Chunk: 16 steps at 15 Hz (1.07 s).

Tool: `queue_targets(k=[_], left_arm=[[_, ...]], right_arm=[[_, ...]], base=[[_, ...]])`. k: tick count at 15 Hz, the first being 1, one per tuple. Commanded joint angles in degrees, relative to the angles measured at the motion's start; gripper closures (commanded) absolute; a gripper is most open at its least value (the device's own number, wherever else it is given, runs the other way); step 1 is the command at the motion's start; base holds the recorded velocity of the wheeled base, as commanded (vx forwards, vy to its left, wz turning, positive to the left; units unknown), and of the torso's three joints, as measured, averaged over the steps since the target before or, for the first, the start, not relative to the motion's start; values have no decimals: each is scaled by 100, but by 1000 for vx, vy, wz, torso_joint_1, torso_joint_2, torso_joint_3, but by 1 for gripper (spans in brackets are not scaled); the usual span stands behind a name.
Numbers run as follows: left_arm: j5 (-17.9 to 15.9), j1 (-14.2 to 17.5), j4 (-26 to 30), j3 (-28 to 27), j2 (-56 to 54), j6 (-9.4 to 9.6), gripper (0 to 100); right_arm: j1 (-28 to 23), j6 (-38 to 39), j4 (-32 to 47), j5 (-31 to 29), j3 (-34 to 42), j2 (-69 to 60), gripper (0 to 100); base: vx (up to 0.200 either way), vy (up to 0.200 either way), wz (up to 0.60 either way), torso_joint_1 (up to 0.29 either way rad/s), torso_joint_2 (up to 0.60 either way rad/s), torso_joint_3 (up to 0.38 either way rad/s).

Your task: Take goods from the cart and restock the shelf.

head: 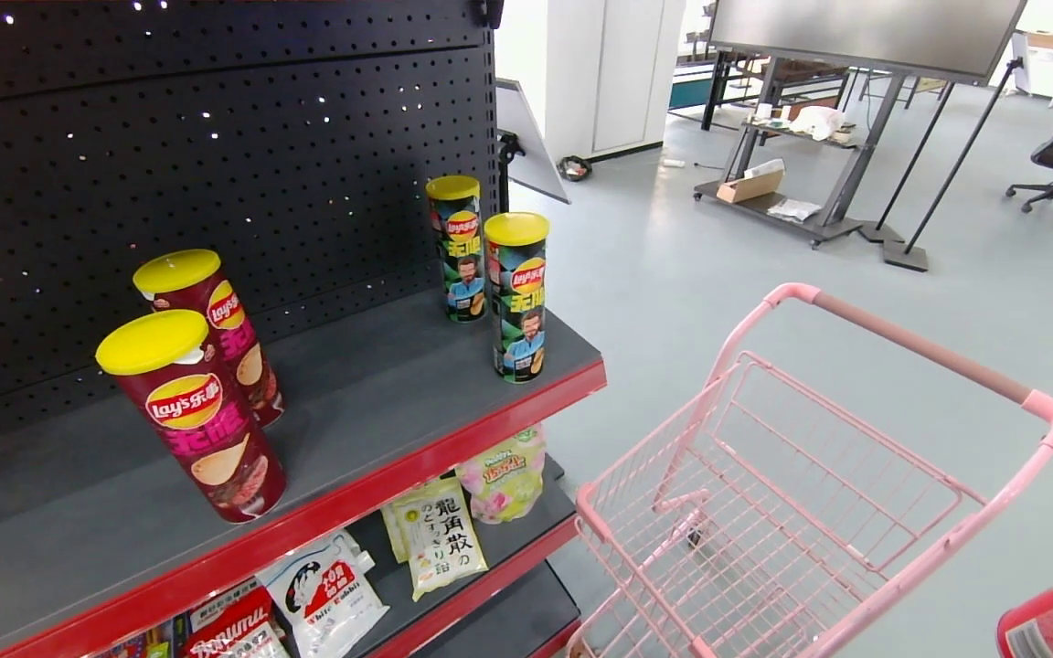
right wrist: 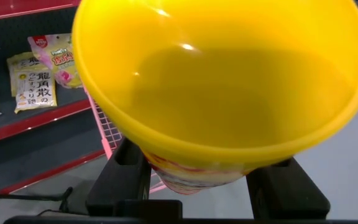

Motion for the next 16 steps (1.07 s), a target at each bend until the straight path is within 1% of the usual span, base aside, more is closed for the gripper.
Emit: queue_targets(k=[1,9,11,12,14,16], left_arm=[[3,0,-3,-2,0,0,0],[-40,-8,-3,-2,-8,8,0],[-251,-88,-3,-11,-211,17,0],[-287,-123,-3,-11,-219,26,0],[-146,-123,-3,-2,-219,35,0],[-137,-123,-3,-2,-219,52,0]], right_arm=[[0,10,-1,-3,10,23,100],[0,-34,-1,-12,169,-135,100],[0,-104,-1,-29,265,-364,100],[0,-131,-1,-64,318,-469,100],[-53,-131,8,-91,415,-759,100],[-194,-175,17,-91,459,-917,100]], base=[[0,0,600,17,-36,-22],[0,0,600,8,-3,-2],[0,0,0,0,0,0],[0,0,0,0,0,0],[0,0,0,0,0,0],[0,0,0,0,0,0]])
